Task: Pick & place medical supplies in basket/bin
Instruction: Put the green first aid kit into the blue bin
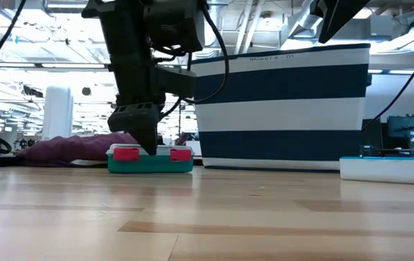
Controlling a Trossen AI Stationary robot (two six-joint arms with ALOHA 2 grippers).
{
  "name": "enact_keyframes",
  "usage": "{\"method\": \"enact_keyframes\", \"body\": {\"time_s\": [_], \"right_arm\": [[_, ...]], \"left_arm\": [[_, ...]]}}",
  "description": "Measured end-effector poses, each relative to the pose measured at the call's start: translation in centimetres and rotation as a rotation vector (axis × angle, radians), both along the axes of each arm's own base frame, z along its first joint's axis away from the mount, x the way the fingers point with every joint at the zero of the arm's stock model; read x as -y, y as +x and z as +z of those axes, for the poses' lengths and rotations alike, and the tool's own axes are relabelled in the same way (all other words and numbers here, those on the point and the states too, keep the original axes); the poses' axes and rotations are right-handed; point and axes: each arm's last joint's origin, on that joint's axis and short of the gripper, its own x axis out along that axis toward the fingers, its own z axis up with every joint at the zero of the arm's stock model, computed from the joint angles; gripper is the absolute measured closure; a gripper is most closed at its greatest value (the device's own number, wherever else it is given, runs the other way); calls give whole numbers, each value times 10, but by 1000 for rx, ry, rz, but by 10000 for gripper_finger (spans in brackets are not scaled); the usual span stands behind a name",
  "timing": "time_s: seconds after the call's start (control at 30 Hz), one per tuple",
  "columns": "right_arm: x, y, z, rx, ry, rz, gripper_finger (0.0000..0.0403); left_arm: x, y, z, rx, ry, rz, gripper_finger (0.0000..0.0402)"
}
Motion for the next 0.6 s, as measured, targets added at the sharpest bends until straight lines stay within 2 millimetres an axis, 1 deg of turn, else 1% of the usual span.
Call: {"method": "enact_keyframes", "body": {"time_s": [0.13, 0.37, 0.6], "right_arm": [[0, 0, 0, 0, 0, 0, 244], [0, 0, 0, 0, 0, 0, 244], [0, 0, 0, 0, 0, 0, 244]], "left_arm": [[0, 0, 0, -2, 1, 1, 315], [-12, -9, -14, -22, -11, 55, 315], [-14, -9, -14, -43, -10, 23, 315]]}}
